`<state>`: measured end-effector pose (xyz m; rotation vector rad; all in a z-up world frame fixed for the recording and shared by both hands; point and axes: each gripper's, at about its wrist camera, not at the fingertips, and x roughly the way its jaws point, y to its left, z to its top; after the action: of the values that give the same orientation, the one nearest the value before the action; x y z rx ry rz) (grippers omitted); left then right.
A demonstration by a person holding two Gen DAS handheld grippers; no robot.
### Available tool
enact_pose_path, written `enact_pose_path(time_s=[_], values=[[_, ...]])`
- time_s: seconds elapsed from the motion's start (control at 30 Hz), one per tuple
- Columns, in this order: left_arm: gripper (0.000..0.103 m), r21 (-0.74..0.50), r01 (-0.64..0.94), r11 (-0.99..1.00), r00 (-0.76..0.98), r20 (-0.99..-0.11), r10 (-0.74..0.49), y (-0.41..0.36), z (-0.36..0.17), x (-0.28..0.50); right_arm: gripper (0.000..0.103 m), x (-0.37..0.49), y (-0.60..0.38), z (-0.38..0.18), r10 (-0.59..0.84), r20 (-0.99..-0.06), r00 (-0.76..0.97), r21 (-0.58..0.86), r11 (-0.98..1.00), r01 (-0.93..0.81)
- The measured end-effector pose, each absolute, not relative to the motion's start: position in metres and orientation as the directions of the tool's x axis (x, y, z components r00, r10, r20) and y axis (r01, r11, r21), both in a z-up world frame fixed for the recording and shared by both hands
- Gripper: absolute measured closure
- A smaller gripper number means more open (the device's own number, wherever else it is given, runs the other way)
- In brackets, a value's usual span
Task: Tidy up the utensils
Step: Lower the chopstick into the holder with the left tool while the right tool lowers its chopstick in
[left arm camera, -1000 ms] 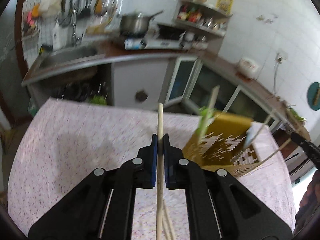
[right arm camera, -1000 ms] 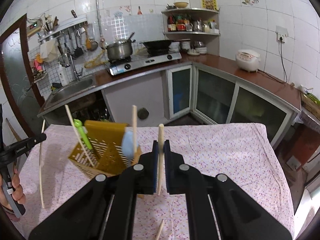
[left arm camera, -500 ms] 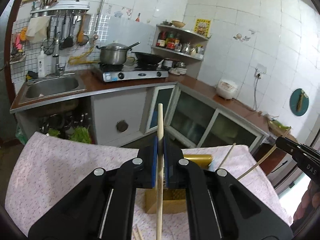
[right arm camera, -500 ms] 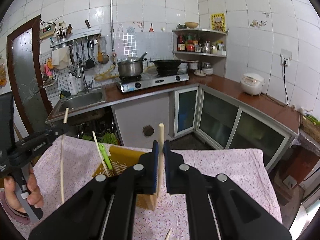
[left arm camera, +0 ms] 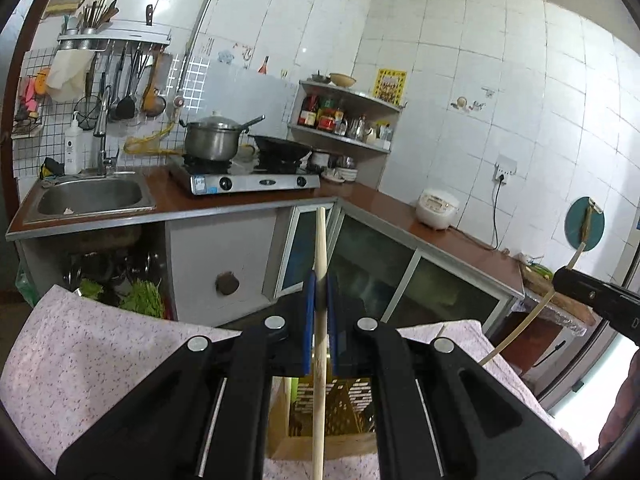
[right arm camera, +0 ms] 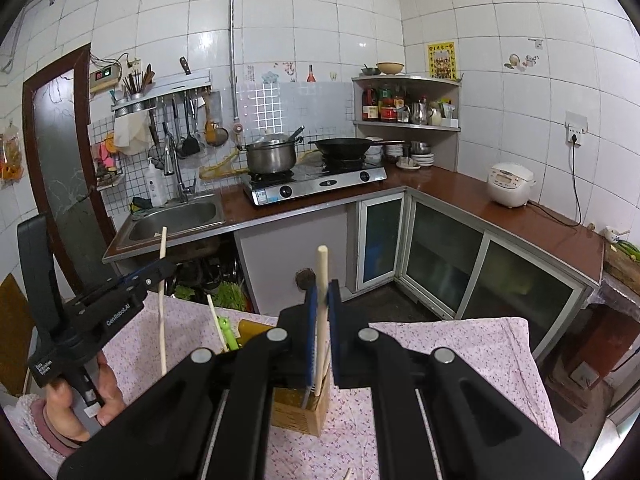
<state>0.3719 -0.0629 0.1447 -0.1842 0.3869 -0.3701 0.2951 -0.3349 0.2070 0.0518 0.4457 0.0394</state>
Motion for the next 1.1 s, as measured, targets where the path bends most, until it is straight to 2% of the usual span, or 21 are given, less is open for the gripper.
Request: enact_pose_path(time_s=[0.27,0.43,0.63,0.8,0.9,1.0,1.1], values=[[0.099,-0.213,0.32,0.923,0.874,-0.309,-0.374,-0.068,0.144,0.374,0.097,0.303,-0.333,0.207,0.063,-0.436,0.898,0.072,0.997,-0.035],[0.099,-0.219,0.345,0.912,0.879,-0.264,-0.396,-0.069,0.144,0.375,0.097,0.308,-0.33,0.204,0.068,-0.441,0.895,0.068,0.997,-0.042],[0.099,-0.245,0.367,0.897,0.876,-0.233,-0.422,-0.071,0.135,0.391,0.097,0.322,-0.329,0.187,0.083,-0.459,0.884,0.074,0.996,-0.056],[0.099,-0.217,0.375,0.901,0.877,-0.231,-0.421,-0.08,0.121,0.407,0.097,0.332,-0.328,0.168,0.096,-0.465,0.88,0.077,0.995,-0.068],[0.099,-0.256,0.4,0.88,0.875,-0.179,-0.45,-0.078,0.117,0.409,0.097,0.337,-0.328,0.16,0.108,-0.469,0.876,0.081,0.994,-0.08],[0.099,-0.214,0.387,0.897,0.899,-0.127,-0.419,-0.082,0.121,0.405,0.097,0.341,-0.329,0.155,0.117,-0.471,0.875,0.083,0.993,-0.088],[0.099,-0.222,0.418,0.881,0.894,-0.071,-0.442,-0.082,0.124,0.4,0.097,0.343,-0.329,0.15,0.127,-0.47,0.874,0.09,0.991,-0.095]])
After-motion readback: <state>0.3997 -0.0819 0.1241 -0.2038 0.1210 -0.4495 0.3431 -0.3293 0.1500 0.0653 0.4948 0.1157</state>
